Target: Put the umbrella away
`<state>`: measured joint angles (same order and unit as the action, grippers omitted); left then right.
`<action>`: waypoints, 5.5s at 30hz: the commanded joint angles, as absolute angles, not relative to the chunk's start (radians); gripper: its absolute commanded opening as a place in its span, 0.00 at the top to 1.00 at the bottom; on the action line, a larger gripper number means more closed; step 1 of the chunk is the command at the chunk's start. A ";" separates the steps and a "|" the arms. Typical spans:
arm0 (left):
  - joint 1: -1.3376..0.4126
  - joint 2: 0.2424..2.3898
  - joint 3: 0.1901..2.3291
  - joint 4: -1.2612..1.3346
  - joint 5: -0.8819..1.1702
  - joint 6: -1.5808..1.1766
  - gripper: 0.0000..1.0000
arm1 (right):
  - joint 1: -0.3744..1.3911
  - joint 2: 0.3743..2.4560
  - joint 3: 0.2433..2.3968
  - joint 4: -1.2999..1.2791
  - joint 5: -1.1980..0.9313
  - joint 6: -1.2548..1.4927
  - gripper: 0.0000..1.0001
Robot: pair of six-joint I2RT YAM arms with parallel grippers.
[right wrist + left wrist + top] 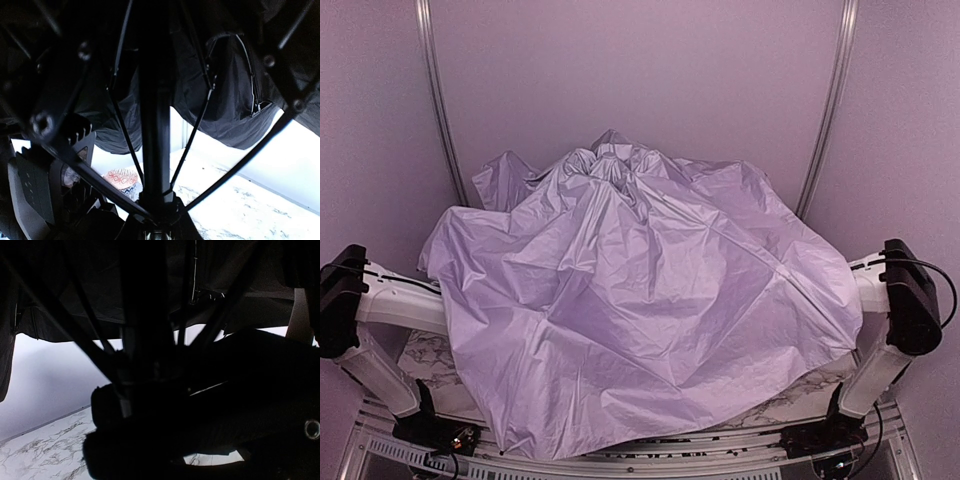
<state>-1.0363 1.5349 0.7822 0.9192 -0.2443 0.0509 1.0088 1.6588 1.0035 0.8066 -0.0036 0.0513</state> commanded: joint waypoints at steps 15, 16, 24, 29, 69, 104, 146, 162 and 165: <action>-1.101 1.550 0.675 0.830 0.003 0.018 0.40 | 0.691 1.468 1.165 0.460 -0.017 0.063 1.00; -1.107 1.536 0.654 0.823 0.019 0.033 0.40 | 0.644 1.465 1.172 0.442 -0.073 0.055 1.00; -1.124 1.349 0.525 0.664 0.093 0.125 0.37 | 0.449 1.491 1.354 0.177 -0.168 -0.117 1.00; -1.120 1.163 0.413 0.658 -0.028 0.091 0.36 | 0.374 1.482 1.446 0.023 -0.234 -0.262 1.00; -1.021 1.412 0.557 0.666 -0.036 0.169 0.20 | 0.488 1.499 1.772 -0.455 -0.382 -0.655 1.00; -0.939 1.766 0.821 0.649 0.229 0.480 1.00 | 0.534 1.492 1.887 -0.713 -0.331 -0.783 1.00; -0.908 1.297 0.548 0.489 -0.143 0.199 0.02 | 0.815 1.976 1.657 -0.802 -0.372 -0.820 1.00; -0.908 1.386 0.533 0.459 -0.167 0.214 0.02 | 0.707 2.092 1.630 -0.681 -0.523 -0.689 0.03; -0.908 1.294 0.513 0.423 -0.185 0.219 0.01 | 0.699 2.035 1.599 -0.673 -0.539 -0.674 0.00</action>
<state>-0.9115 1.4059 0.5392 0.4580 -0.1516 0.2146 0.7170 2.1174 1.6073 -0.7055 -0.4858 -0.7288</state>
